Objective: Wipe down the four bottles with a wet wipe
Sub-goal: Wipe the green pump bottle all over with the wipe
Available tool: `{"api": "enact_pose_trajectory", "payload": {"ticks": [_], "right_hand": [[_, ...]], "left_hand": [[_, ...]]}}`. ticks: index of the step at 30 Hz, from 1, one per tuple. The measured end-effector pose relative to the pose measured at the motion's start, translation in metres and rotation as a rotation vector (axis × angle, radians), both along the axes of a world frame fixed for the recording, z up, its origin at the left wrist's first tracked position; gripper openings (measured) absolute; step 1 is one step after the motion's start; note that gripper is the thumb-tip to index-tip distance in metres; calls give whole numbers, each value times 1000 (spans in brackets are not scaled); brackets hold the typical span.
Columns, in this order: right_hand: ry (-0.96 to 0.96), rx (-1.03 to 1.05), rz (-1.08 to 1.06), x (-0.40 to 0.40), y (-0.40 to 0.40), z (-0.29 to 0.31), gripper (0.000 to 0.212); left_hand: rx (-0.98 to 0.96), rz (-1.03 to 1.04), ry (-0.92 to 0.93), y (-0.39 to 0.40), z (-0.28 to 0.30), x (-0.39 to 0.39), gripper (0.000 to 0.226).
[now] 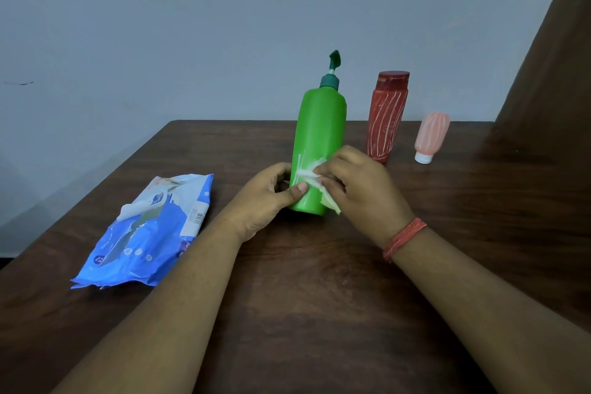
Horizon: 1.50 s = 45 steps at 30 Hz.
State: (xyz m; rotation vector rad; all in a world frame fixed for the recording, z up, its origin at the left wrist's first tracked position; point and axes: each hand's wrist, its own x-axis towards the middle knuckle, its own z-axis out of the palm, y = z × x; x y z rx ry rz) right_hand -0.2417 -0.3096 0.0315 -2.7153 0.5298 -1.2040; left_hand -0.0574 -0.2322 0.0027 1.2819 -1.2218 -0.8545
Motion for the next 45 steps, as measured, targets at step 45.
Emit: {"api": "enact_pose_trajectory", "payload": {"ticks": [45], "right_hand": [[111, -19, 134, -8, -15, -4, 10]], "left_hand": [[43, 82, -37, -4, -1, 2, 22]]}}
